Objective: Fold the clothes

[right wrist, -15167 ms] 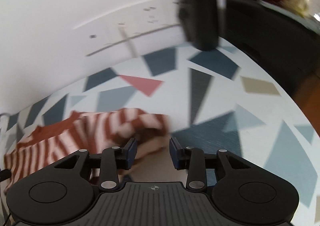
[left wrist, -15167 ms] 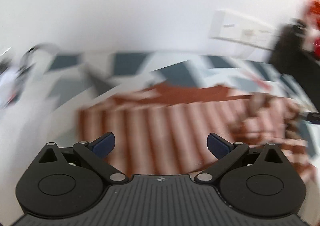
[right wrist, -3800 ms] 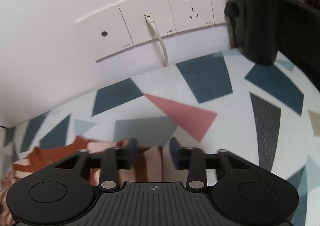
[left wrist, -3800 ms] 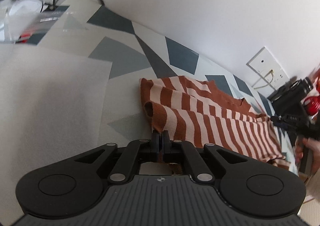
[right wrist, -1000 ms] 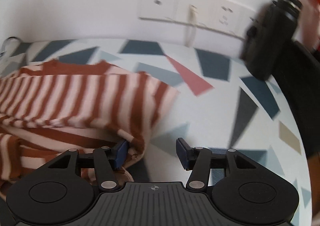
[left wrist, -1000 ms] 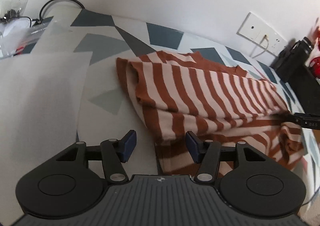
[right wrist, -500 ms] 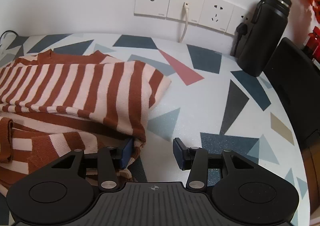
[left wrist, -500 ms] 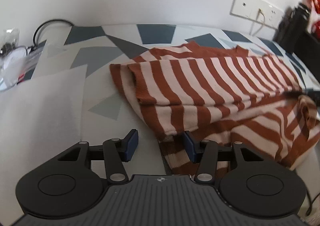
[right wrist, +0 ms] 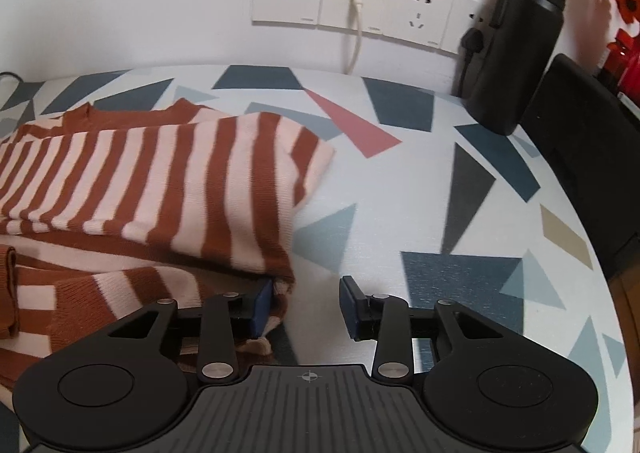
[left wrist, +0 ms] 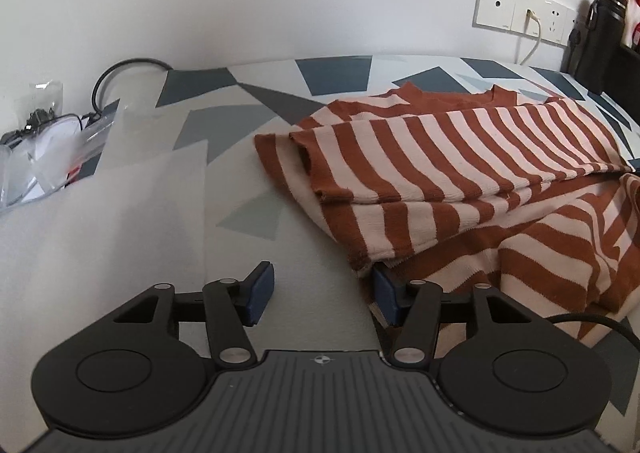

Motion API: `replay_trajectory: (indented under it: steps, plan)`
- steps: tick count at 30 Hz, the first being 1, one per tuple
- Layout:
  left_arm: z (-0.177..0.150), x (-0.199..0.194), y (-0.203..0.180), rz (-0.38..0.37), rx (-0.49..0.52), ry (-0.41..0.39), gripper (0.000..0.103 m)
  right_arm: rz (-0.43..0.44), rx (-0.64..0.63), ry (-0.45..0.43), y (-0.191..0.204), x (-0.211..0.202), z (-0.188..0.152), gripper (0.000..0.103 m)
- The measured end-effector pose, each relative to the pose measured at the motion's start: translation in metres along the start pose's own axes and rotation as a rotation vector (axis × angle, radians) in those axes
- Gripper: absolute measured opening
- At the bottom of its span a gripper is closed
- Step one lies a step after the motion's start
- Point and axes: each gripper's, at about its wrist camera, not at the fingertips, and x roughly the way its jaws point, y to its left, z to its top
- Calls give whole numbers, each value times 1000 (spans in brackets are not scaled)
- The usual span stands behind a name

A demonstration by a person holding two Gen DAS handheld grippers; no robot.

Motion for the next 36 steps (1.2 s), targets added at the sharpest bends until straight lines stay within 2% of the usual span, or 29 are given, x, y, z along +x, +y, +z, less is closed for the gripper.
replay_trajectory:
  steps: [4,6,9,12,18,21,23,25,29,30,32,33,36]
  plan:
    - [2,4,2,-12,3,-20,33,-8,1,-14,-3,-2,-1,29]
    - [4,5,2,-8,23,-19,28,-1,27,-24,-9,-4,-3,29]
    - [7,10,7,-10,4,-27,28,-7,33,-27,-10,-6,-11,29]
    - [12,16,13,-19,-10,-30,28,1,72,-23,-7,-11,-17,23]
    - [29,33,20,-25,-15,-28,31,-10,116,-36,-8,-9,-20,26]
    - [34,39,20,-20,-30,-26,37,-9,168,-39,-14,-5,-18,31]
    - [34,39,24,-29,-76,-8,51,-31,173,-35,-13,-4,-15,37]
    - [32,36,27,-41,-99,10,69,-54,159,-40,-12,-7,-13,46]
    - [21,18,23,-60,-94,12,78,-50,156,-53,-10,-18,-9,49]
    - [18,11,23,-78,-97,-2,80,-56,157,-53,-10,-23,-11,49]
    - [16,-6,19,-161,-82,-48,85,-72,158,-53,-9,-33,-15,54]
    - [15,-14,17,-204,-72,-71,92,-79,158,-53,-8,-38,-17,58]
    - [14,-39,3,-272,56,-127,96,-103,159,-53,-6,-53,-23,67]
